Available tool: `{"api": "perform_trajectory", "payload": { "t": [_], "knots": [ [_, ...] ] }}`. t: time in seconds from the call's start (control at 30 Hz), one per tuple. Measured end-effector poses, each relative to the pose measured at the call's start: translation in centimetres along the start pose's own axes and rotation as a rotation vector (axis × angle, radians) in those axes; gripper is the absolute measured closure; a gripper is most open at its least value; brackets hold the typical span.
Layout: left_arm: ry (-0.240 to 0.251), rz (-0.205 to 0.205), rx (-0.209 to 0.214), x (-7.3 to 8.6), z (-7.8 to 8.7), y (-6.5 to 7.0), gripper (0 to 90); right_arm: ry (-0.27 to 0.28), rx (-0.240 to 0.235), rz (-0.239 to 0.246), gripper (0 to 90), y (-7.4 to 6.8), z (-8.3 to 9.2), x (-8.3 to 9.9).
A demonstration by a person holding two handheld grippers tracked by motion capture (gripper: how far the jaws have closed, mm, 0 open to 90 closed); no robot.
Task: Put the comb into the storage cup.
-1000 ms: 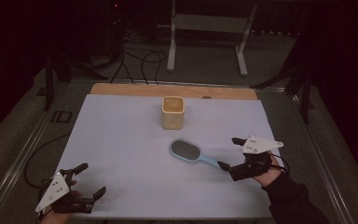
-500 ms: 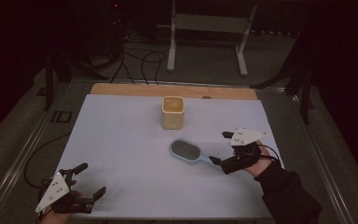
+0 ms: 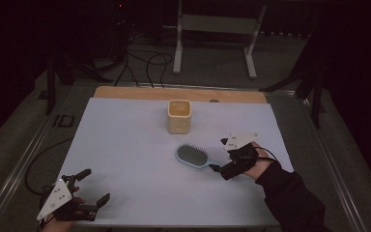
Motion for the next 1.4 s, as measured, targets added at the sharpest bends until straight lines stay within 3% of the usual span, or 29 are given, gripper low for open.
{"api": "perform_trajectory", "payload": {
  "t": [0.87,1.4],
  "knots": [
    [-0.001,0.003,0.006,0.1,0.0,0.0,0.0,-0.186,-0.075,0.013,8.7,0.1,-5.0,2.8],
    [0.005,0.007,0.010,0.0,0.0,0.0,0.0,-0.322,-0.106,0.003,12.1,0.2,-6.7,4.0]
  ]
}}
Point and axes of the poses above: each handheld gripper's, and its own axes: z roughly backward along the jaws, x roughly out of its underside, y roughly to its right, the point moved 7 cm from there along -z, roughly forward along the jaws, and after that the axes turned 3 degrees about x, right-handed, at the moved point
